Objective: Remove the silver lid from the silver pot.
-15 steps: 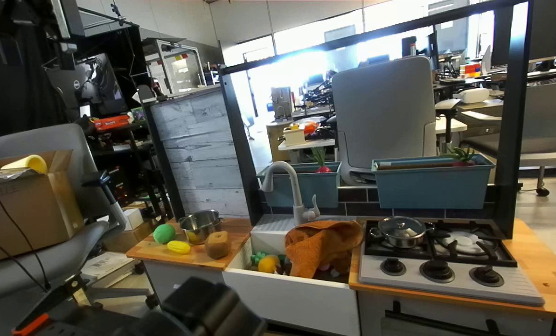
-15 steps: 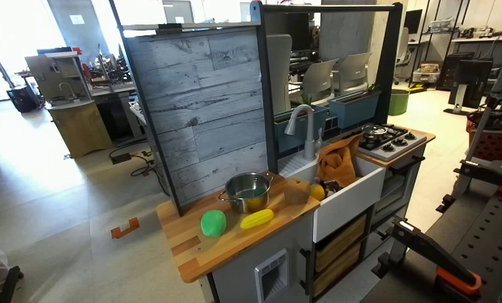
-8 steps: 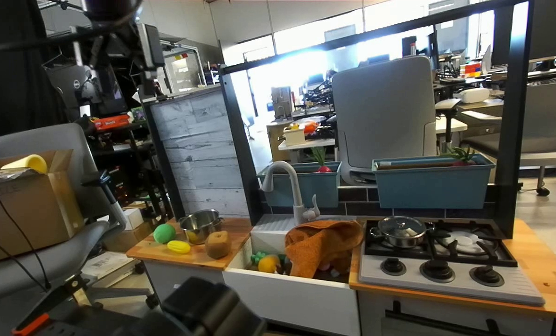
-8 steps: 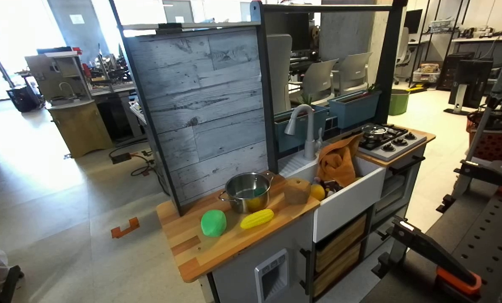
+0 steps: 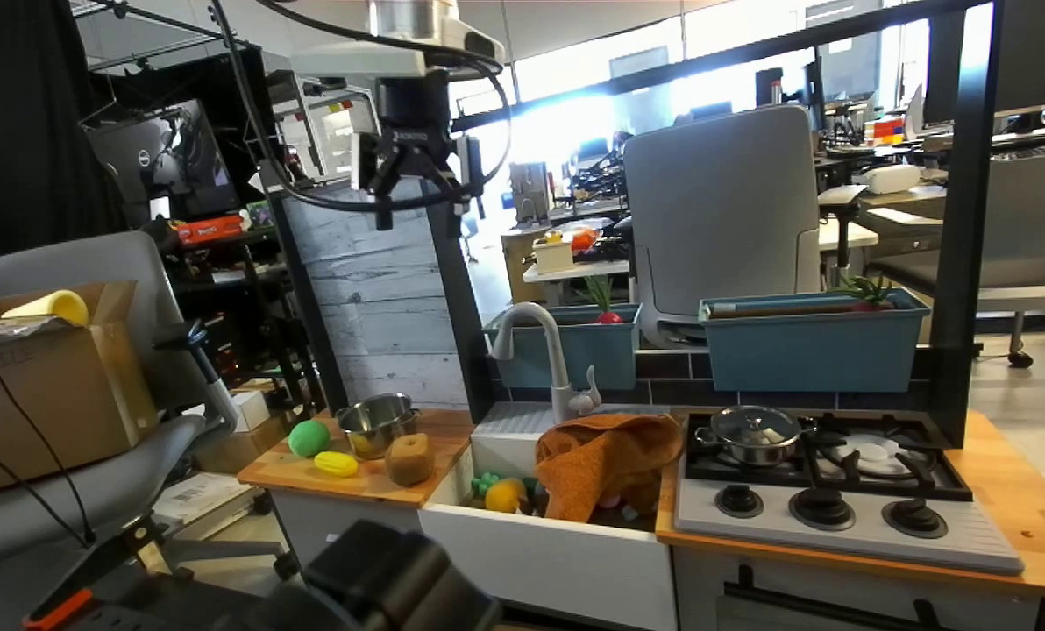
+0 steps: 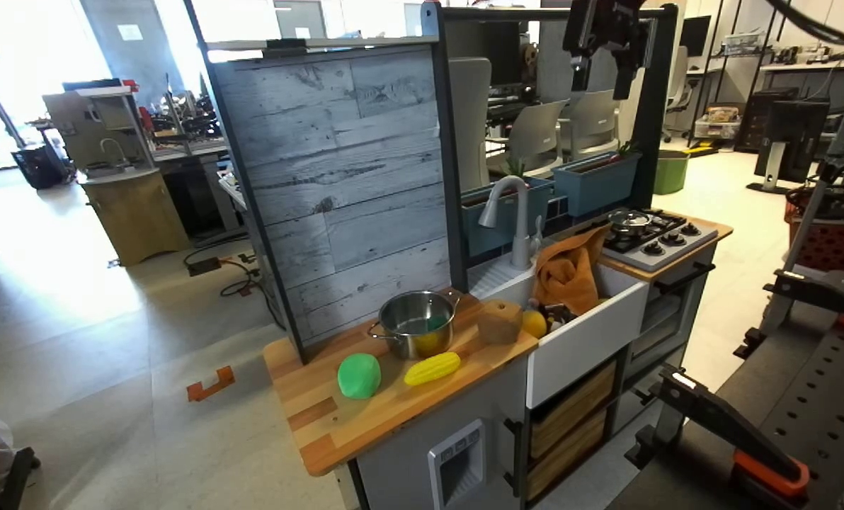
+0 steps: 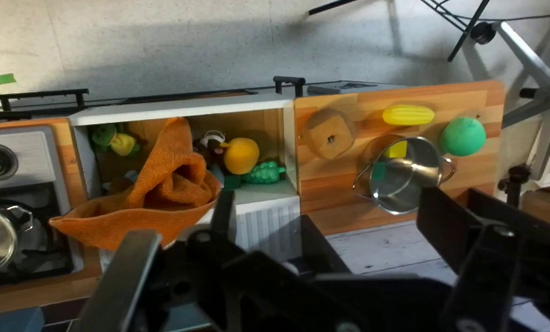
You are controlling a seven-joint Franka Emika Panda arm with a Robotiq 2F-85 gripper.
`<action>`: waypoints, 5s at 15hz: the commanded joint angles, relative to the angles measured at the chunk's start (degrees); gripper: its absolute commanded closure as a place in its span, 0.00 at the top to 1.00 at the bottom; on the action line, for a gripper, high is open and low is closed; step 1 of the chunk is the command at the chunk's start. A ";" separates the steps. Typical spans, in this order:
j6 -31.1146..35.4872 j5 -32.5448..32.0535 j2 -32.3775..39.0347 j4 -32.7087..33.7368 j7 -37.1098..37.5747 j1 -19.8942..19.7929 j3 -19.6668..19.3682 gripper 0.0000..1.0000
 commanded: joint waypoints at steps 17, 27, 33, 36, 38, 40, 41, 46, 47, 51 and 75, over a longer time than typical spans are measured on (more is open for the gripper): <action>-7.42 4.86 48.04 58.61 20.50 -18.84 1.66 1.00; -9.25 3.91 61.29 74.79 32.90 -21.40 3.41 1.00; -6.36 1.66 65.63 80.02 41.56 -21.64 1.88 1.00; -5.58 -0.14 67.18 81.19 46.82 -21.74 0.51 1.00; -3.36 -1.52 66.23 78.36 50.21 -21.60 -0.45 1.00; -0.65 -3.23 65.53 76.39 53.97 -21.38 -1.64 1.00; 0.83 -4.09 64.94 75.07 55.68 -21.25 -2.15 1.00; 5.18 -7.98 64.94 72.71 62.94 -20.38 -5.65 1.00; 5.01 -8.47 64.95 72.40 64.13 -20.26 -5.97 1.00; 3.58 -8.60 64.95 71.74 66.15 -20.39 -4.80 1.00; 2.54 -8.15 64.94 71.30 72.67 -18.76 -3.19 1.00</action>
